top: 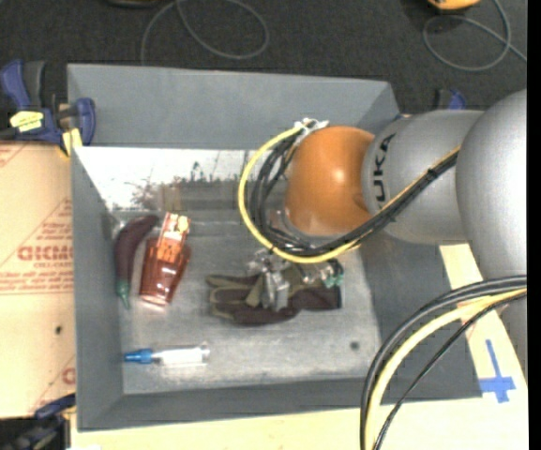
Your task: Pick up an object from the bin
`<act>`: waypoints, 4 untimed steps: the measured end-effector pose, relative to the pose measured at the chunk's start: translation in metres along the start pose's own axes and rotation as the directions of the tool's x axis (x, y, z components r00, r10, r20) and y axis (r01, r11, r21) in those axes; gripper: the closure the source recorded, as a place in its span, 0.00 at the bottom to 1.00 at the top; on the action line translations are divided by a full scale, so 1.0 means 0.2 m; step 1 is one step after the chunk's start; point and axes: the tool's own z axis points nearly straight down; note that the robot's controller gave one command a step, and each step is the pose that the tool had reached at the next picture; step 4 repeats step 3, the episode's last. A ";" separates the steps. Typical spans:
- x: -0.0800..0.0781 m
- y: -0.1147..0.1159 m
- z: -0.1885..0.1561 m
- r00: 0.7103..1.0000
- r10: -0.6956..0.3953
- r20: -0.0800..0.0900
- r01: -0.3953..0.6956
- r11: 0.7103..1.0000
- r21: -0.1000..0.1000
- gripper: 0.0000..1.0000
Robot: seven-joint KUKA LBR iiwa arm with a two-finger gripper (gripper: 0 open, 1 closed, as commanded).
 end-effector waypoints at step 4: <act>-0.08 -0.03 -1.27 0.999 0.032 0.010 -0.032 0.999 0.004 1.00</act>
Offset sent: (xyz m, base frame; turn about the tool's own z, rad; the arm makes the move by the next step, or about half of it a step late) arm 0.0000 0.0000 0.0000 0.0000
